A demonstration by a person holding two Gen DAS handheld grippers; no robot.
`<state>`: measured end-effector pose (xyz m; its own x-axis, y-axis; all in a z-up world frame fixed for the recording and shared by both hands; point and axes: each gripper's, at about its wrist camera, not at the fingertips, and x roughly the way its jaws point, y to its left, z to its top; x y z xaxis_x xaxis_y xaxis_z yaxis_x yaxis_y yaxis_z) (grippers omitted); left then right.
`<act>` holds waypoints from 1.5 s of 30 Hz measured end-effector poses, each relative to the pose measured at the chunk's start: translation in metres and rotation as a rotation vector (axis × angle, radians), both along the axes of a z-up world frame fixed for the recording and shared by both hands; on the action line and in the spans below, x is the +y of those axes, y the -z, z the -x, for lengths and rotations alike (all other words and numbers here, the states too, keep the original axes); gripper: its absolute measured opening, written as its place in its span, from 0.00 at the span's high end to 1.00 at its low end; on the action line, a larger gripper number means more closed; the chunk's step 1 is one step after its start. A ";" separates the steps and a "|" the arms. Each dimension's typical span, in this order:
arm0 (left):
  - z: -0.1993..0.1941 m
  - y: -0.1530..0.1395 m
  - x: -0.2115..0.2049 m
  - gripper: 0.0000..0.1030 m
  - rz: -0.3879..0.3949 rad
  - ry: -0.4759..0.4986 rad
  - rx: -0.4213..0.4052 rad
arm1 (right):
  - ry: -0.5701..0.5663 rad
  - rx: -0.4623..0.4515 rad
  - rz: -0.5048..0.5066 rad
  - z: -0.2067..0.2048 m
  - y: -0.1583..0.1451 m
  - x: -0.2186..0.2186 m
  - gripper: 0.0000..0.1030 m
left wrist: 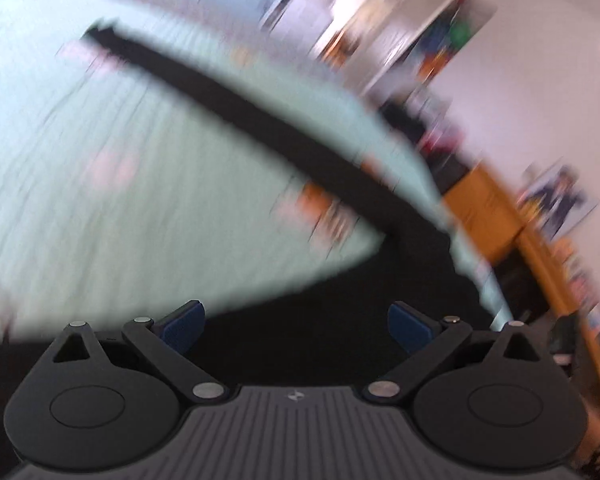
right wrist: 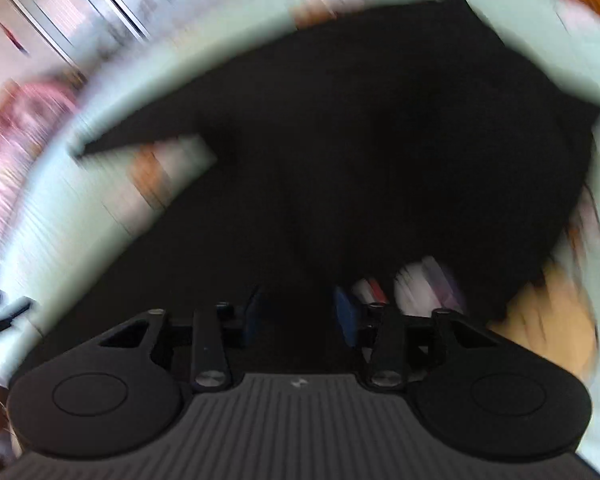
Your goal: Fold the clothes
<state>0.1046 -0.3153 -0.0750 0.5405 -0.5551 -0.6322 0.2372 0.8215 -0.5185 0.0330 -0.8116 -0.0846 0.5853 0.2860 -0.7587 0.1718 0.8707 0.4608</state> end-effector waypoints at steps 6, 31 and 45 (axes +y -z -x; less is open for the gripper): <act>0.036 0.007 0.023 0.04 -0.122 -0.080 0.007 | 0.049 -0.099 -0.077 0.048 -0.006 0.008 0.70; 0.020 0.010 0.025 0.04 -0.320 -0.039 -0.044 | -0.340 -0.159 0.030 -0.031 0.004 0.155 0.80; 0.031 0.009 0.025 0.03 -0.235 0.077 -0.019 | -0.606 -0.156 0.055 -0.014 -0.013 0.208 0.78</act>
